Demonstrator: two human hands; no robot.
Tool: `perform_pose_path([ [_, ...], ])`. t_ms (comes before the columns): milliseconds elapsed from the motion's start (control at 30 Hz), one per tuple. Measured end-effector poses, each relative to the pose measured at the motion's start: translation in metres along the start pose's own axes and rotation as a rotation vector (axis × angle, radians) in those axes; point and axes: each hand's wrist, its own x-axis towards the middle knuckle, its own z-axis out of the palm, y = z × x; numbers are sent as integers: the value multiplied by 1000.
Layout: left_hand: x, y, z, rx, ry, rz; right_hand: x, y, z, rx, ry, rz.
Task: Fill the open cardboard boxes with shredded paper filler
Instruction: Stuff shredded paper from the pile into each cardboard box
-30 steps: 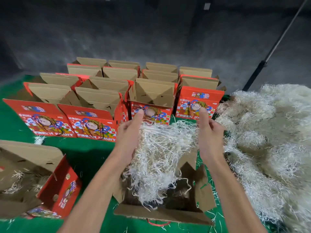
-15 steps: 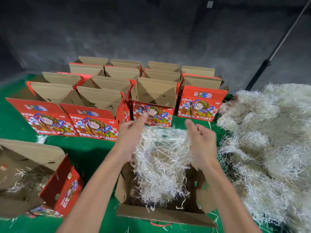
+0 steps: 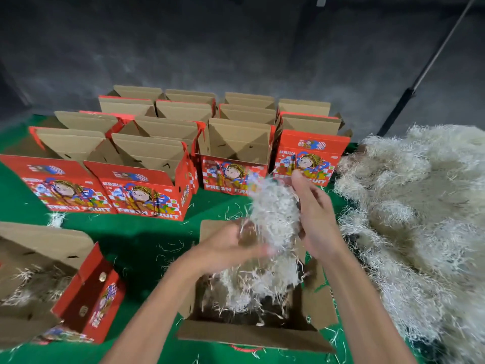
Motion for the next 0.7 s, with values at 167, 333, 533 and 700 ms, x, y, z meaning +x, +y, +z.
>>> perform_pose_path([
  [167, 6, -13, 18, -188, 176, -11, 4, 14, -12, -218, -162, -116],
  [333, 10, -11, 18, -483, 416, 106, 1, 37, -17, -286, -4, -167],
  [533, 13, -5, 20, -421, 453, 179, -9, 58, 7, -471, 56, -139],
  [700, 1, -31, -36, -551, 605, 82, -1, 36, -43, -307, 186, -107],
])
